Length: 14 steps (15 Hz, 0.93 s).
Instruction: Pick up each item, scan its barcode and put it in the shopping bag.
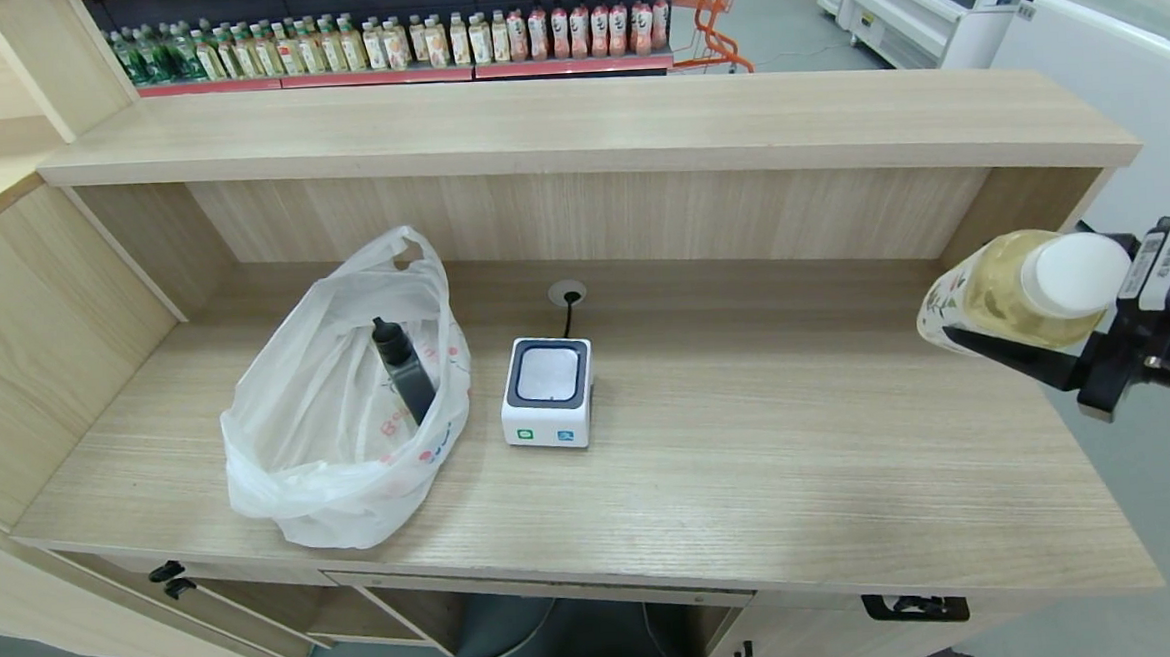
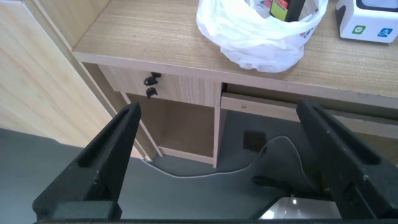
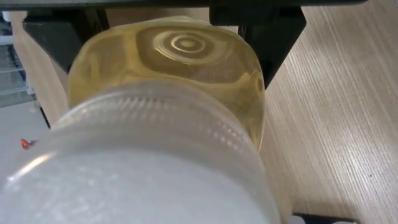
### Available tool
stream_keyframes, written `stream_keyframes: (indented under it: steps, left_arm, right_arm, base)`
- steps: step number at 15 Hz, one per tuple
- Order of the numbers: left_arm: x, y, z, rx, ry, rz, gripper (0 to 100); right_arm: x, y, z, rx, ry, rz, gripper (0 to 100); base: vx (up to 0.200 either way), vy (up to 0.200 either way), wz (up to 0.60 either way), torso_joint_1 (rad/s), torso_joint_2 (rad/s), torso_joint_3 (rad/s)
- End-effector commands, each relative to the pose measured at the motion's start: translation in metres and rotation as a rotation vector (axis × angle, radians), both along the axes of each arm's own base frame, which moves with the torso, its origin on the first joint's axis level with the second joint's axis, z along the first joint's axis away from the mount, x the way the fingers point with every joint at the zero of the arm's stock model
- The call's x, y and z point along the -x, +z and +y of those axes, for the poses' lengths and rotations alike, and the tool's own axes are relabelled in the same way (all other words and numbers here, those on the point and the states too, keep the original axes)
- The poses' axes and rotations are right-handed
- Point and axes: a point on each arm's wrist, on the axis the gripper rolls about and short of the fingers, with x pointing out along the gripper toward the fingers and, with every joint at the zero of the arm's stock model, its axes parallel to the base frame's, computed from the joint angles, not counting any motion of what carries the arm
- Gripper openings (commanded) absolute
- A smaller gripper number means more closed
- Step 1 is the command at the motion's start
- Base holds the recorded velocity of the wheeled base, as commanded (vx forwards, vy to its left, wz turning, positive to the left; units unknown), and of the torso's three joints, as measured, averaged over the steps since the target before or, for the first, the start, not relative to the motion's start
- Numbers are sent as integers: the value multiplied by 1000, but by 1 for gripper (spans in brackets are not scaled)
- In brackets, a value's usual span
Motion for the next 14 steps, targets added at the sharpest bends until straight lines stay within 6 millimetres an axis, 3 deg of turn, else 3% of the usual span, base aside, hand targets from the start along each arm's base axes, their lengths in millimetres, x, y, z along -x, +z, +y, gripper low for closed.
stream_keyframes:
  steps: [1,14]
  left_arm:
    - [0,0,0,-1,0,0,100]
    - [0,0,0,-5,1,2,100]
  right_arm:
    - [5,0,0,-1,3,-7,0]
    - [-5,-4,6,-4,92,24,0]
  base:
    - [0,0,0,0,0,0]
    - [0,200,0,2,5,2]
